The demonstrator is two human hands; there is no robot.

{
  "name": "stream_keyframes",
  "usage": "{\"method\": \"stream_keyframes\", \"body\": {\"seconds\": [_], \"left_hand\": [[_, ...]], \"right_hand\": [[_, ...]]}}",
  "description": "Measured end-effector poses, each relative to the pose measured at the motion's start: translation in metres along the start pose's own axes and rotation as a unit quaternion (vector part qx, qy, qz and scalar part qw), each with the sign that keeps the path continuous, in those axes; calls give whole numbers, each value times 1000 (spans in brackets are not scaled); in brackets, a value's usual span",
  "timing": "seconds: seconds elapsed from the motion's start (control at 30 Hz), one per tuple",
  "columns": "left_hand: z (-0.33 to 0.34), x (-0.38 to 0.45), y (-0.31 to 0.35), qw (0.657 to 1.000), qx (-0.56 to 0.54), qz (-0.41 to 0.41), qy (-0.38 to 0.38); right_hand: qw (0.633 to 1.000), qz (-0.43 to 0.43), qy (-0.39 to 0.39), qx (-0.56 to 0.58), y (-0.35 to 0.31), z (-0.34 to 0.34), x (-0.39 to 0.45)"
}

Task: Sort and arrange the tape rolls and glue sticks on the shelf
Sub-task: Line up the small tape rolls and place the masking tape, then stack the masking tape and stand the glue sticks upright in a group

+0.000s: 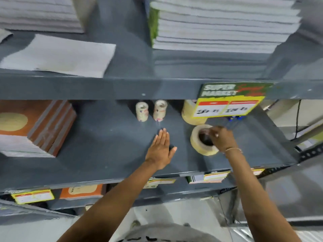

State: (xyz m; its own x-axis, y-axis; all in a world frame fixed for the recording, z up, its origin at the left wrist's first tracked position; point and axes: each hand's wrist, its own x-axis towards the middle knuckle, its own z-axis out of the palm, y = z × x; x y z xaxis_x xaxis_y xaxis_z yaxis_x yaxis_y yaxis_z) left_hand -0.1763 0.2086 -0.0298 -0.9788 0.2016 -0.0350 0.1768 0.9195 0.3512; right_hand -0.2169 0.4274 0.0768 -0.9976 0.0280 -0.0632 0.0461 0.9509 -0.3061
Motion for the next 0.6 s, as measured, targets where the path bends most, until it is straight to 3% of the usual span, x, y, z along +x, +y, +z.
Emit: {"method": "stream_keyframes", "body": {"seconds": [0.13,0.3,0.6], "left_hand": [[11,36,43,1000,19,-1,-2],[25,54,67,996,31,-82,24],[33,52,72,990,49,-117,68]], "right_hand": [[990,-62,-126,-26,9,21,-17],[986,-121,-95,-59,23,28,-15],[961,-206,-107,-149,40,37,-16]]}}
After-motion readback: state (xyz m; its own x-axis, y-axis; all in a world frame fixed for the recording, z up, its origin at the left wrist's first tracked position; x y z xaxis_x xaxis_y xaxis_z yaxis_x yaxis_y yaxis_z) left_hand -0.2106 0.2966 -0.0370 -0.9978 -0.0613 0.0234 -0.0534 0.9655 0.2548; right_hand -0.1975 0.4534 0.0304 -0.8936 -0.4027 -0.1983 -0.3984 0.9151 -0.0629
